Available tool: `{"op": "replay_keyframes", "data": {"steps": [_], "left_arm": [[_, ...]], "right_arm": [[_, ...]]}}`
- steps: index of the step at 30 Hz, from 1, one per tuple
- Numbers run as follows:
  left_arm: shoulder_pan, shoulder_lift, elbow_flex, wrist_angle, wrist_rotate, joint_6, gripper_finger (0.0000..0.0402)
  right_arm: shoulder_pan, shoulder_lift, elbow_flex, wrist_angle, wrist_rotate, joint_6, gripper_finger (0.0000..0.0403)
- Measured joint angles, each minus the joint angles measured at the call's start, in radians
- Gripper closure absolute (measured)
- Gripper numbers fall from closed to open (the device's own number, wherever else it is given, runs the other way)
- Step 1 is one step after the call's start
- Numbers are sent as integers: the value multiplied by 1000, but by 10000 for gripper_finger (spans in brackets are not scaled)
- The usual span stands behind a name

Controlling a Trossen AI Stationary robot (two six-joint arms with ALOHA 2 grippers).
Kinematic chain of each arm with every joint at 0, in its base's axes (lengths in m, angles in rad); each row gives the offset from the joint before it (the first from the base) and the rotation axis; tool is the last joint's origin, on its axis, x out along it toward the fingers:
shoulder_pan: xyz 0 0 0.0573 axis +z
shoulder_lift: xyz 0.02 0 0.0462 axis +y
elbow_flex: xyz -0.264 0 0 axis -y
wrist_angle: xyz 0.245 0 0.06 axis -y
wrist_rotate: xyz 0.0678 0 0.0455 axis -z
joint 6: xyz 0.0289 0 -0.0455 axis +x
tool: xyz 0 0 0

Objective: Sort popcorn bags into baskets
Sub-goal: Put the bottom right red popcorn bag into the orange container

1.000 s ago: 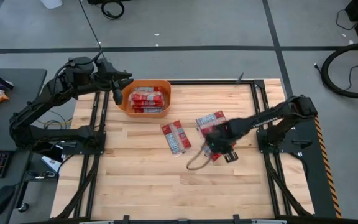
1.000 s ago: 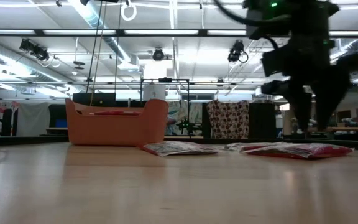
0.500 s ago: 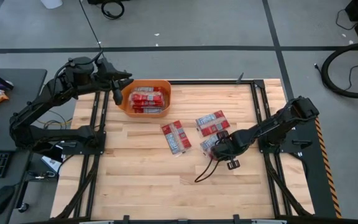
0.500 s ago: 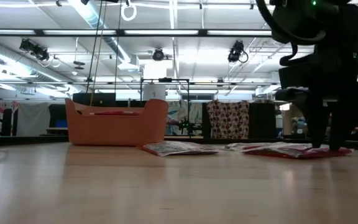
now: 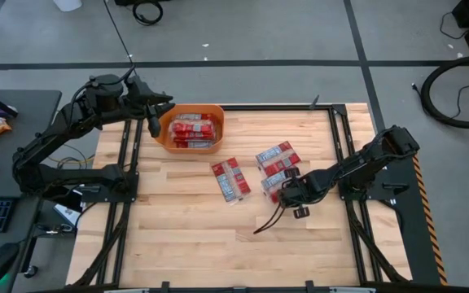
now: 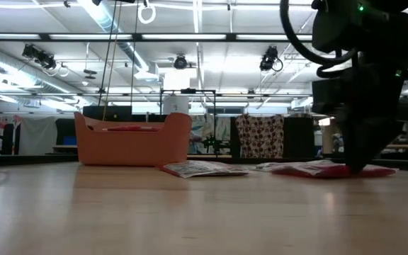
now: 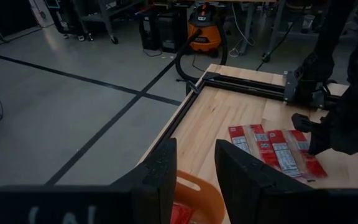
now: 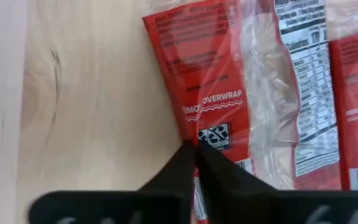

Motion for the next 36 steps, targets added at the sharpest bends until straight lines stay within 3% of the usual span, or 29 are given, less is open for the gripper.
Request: {"op": "replay_keyframes", "data": {"steps": [2,6,21,27,36], "left_arm": [[0,0,0,0,0,0,287],[0,0,0,0,0,7,287],[0,0,0,0,0,10,287],[-1,0,0,0,0,0,287],[-1,0,0,-2,0,-1,287]], "right_arm": [[-8,1,13,-9,-18,16,394],[-33,8,66,-37,-55,7,391],[-234,5,437,-149,-103,-260,400],[-319,4,530,-125,-200,-290,399],[-325,28,505,-130,-342,-220,317]]}}
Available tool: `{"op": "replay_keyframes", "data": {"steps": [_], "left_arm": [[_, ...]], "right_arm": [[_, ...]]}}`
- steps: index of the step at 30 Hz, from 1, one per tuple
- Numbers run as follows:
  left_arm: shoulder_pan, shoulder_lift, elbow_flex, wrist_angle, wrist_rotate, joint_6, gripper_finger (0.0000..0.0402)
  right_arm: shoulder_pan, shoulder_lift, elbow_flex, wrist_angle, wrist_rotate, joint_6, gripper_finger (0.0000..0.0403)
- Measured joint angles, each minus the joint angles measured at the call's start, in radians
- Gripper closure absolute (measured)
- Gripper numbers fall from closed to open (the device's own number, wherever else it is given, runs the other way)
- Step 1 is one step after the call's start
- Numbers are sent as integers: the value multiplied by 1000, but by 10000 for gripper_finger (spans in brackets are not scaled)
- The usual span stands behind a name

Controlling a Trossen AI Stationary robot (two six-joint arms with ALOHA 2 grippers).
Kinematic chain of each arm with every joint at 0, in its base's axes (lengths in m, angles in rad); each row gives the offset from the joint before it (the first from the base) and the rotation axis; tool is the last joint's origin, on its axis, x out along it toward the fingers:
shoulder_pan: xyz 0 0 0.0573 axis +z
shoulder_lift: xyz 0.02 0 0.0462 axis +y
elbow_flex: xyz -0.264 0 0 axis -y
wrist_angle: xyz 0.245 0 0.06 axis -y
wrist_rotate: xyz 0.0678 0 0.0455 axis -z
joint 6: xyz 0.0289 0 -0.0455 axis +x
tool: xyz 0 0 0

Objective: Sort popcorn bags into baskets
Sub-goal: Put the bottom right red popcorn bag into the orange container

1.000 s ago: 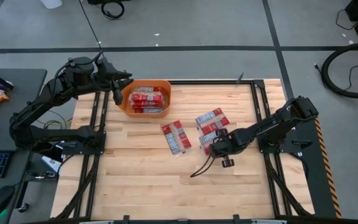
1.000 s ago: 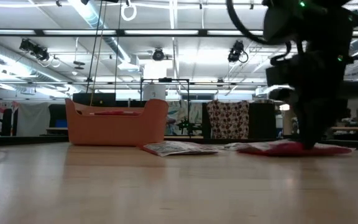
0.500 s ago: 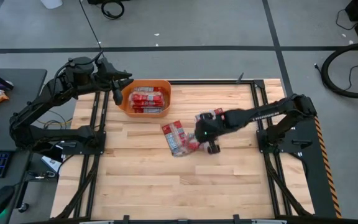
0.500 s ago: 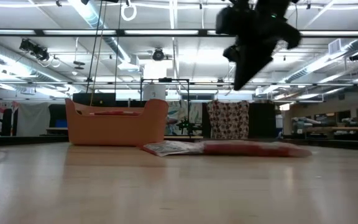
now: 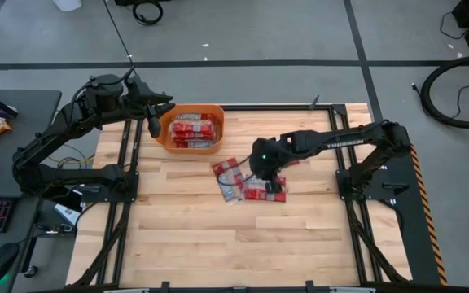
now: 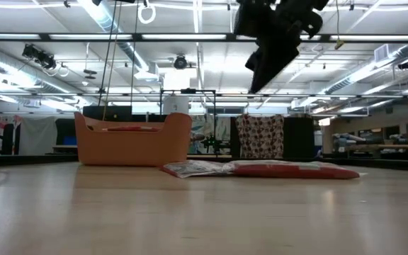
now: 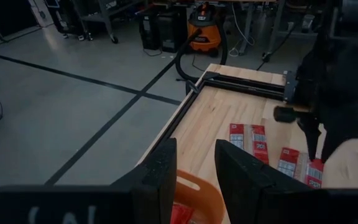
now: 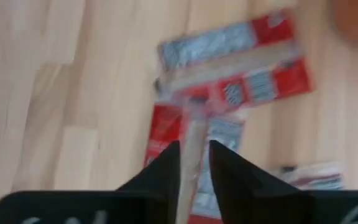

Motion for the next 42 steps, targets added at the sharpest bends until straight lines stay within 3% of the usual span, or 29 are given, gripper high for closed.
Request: {"op": "replay_keyframes", "data": {"steps": [8,15,22,34,37,42], "left_arm": [[-1,0,1,-15,0,1,287],[0,0,1,-18,0,8,287],[0,0,1,-22,0,8,287],[0,0,1,-29,0,3,287],[0,0,1,-29,0,2,287],[0,0,1,-29,0,1,287]], "right_arm": [[84,20,-182,122,-12,77,234],[153,48,-308,276,8,123,193],[201,68,-350,342,194,120,181],[213,63,-469,477,235,154,201],[213,62,-486,484,243,153,234],[211,62,-491,456,255,155,328]]}}
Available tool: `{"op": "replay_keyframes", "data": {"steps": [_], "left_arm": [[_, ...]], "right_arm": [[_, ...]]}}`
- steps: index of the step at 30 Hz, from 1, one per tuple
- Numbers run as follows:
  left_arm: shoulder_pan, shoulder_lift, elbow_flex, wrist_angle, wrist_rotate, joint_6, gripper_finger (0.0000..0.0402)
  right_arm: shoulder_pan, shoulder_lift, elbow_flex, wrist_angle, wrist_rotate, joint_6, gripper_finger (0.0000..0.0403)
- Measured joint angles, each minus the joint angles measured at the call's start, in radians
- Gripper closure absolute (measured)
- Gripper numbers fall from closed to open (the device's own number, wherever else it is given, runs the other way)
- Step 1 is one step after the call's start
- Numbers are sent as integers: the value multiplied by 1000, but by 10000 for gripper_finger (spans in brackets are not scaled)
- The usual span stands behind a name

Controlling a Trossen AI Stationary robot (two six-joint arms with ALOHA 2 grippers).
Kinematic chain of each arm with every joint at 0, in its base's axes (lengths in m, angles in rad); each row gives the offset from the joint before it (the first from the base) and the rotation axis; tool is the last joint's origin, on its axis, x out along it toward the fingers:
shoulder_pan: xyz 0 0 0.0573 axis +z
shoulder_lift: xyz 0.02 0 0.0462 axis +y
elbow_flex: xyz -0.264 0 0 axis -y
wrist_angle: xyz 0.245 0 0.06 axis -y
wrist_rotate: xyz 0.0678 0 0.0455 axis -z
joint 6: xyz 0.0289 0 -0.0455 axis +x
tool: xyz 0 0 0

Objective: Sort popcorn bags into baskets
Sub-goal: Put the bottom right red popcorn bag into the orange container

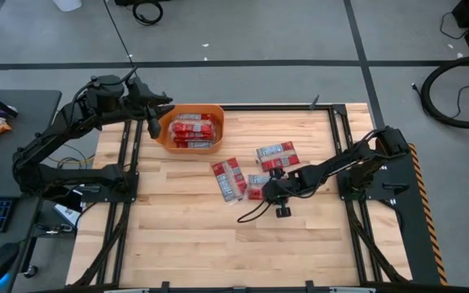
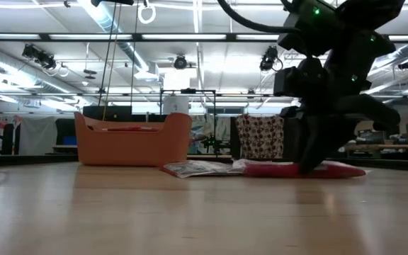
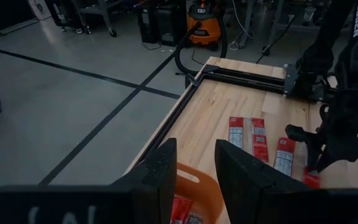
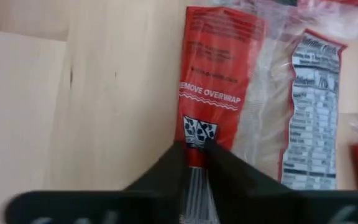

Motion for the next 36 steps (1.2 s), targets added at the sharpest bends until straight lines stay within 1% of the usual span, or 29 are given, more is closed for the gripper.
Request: {"op": "replay_keyframes", "data": {"steps": [2,4,8,13,16,18,21,26,29,32,36], "left_arm": [[0,0,0,0,0,0,287],[0,0,0,0,0,0,287],[0,0,0,0,0,0,287],[0,0,0,0,0,0,287],[0,0,0,1,0,0,287],[0,0,0,1,0,0,287],[-1,0,-1,-39,15,0,287],[-1,2,-50,-149,94,24,287],[-1,0,-56,-196,97,32,287],[-1,0,-56,-183,97,18,287],[-1,-11,-55,-130,99,-27,287]], "right_arm": [[-1,0,0,-16,-2,9,369],[-1,-1,1,-29,-2,9,391],[-6,1,31,-65,-7,27,386],[-30,8,143,-213,-13,-12,398],[-52,8,224,-260,-17,-44,398],[-69,7,265,-296,-39,-73,399],[-92,7,320,-302,-55,-90,400],[-144,6,398,-335,-69,-152,400],[-178,6,454,-344,-69,-159,401],[-205,6,508,-351,-65,-172,401],[-221,5,600,-355,-64,-252,402]]}}
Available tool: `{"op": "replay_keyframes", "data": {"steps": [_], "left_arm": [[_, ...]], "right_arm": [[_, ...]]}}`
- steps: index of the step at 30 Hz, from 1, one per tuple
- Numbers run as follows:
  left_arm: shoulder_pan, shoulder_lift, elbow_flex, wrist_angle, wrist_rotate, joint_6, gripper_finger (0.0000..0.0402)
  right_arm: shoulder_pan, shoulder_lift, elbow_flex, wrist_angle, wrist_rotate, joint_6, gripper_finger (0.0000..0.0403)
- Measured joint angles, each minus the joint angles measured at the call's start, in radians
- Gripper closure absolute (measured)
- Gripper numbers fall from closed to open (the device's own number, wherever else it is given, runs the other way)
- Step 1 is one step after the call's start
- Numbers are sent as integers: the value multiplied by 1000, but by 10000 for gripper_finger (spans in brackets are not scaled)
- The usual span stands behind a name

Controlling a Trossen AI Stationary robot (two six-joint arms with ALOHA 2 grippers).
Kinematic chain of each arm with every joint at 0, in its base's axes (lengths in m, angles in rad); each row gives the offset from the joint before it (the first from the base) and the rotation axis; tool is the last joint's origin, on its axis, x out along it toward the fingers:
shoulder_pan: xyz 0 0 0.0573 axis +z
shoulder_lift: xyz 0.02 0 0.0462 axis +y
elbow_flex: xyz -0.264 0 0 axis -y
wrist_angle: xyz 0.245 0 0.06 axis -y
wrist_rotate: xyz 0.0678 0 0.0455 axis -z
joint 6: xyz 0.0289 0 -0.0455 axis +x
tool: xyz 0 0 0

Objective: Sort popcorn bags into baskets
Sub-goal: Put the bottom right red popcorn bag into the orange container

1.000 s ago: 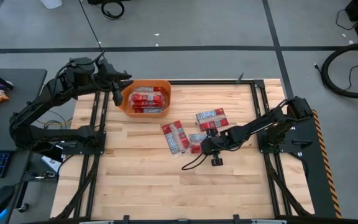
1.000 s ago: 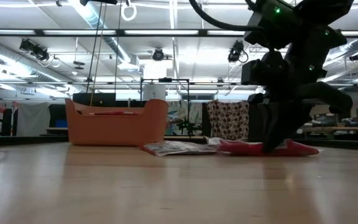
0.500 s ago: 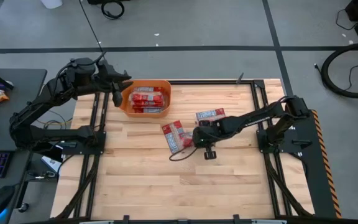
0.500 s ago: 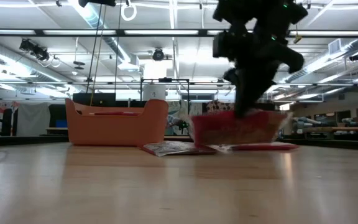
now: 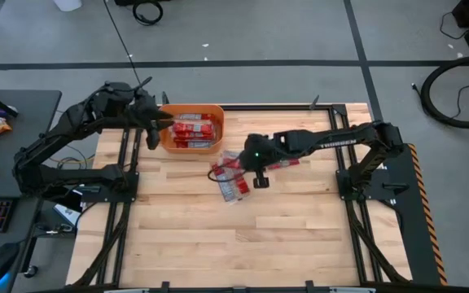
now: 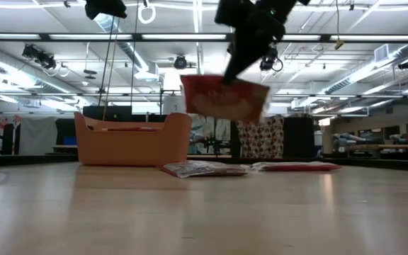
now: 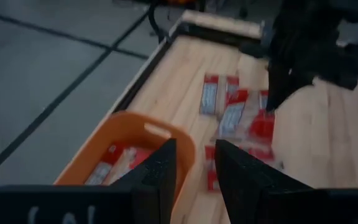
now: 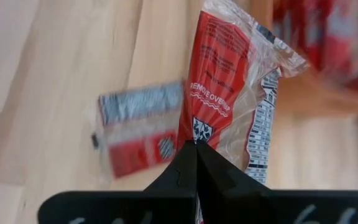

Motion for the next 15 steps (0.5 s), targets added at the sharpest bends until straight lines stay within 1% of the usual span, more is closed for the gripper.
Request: {"op": "replay_keyframes", "data": {"steps": [2,5,9,12,15], "left_arm": [[0,-5,0,29,7,-15,287],[0,-8,9,69,27,-36,287],[0,-10,34,118,29,-42,287],[0,-9,35,181,26,-44,287],[0,-10,36,243,26,-45,287]], "right_arm": [[-5,0,46,-1,11,-39,402],[-16,0,113,-1,61,-62,402],[-40,0,174,13,106,-120,402],[-61,36,213,33,116,-167,402],[-81,111,292,32,116,-202,402]]}}
